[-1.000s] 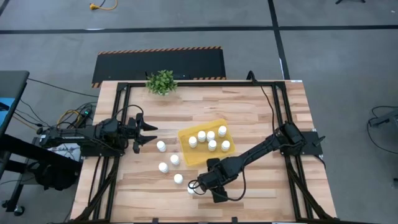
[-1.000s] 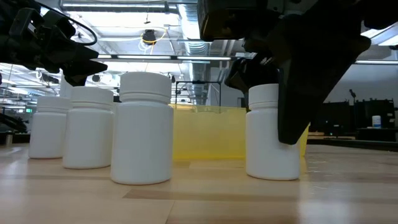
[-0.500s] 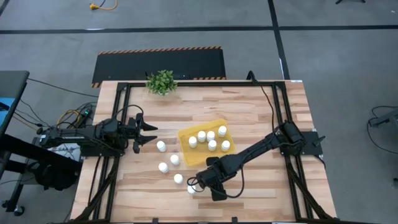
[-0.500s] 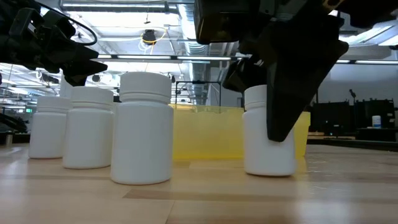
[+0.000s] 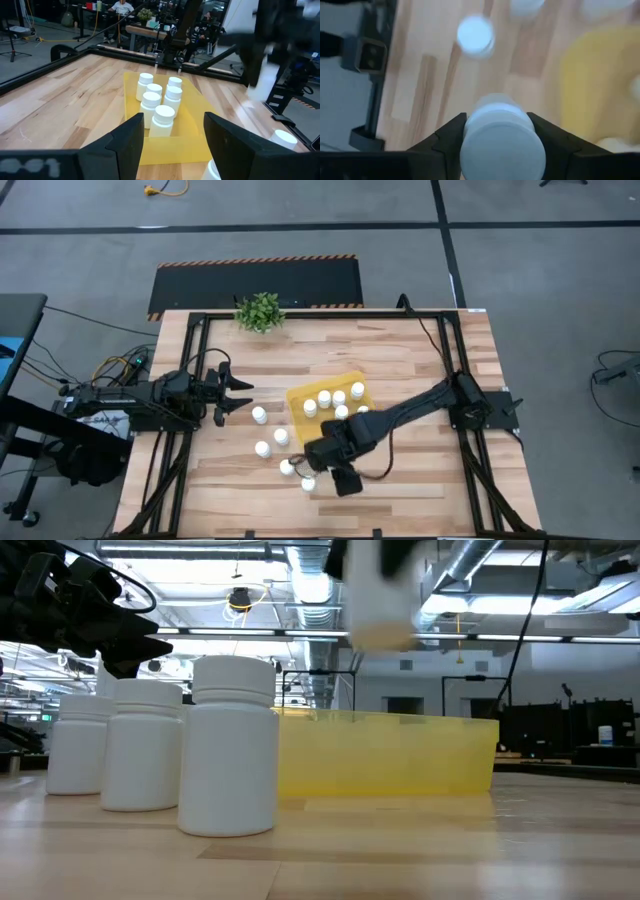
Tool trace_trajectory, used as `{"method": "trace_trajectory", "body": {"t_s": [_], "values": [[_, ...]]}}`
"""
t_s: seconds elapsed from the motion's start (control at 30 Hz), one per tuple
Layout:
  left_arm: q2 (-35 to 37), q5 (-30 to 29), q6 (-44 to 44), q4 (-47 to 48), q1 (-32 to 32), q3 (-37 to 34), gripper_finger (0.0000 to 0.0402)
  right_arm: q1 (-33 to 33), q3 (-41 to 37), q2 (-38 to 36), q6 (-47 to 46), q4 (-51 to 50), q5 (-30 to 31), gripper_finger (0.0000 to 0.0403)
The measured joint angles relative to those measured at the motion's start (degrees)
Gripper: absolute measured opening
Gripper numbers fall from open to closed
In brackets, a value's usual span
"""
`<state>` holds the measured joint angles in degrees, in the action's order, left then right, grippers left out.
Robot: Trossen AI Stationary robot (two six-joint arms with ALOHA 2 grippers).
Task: Pick and place pill bottles into a basket
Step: Put the white pill bottle into the yellow bin
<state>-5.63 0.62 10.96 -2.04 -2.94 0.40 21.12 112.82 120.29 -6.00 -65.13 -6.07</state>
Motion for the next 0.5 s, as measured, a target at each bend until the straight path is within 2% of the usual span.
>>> {"method": "trace_trajectory", "body": {"t_s": [0.23,0.4,0.5], "values": [[0.0,0.0,0.0,0.0,0.0,0.0,0.0194,-6.5,11.2,0.0,6.0,-6.0,4.0,0.0187],[0.0,0.0,0.0,0.0,0.0,0.0,0.0194,-11.7,11.6,0.0,9.2,-6.7,4.6,0.0174],[0.0,0.0,0.0,0.0,0.0,0.0,0.0194,-14.1,9.3,-0.1,9.5,-5.7,4.4,0.0178]]}}
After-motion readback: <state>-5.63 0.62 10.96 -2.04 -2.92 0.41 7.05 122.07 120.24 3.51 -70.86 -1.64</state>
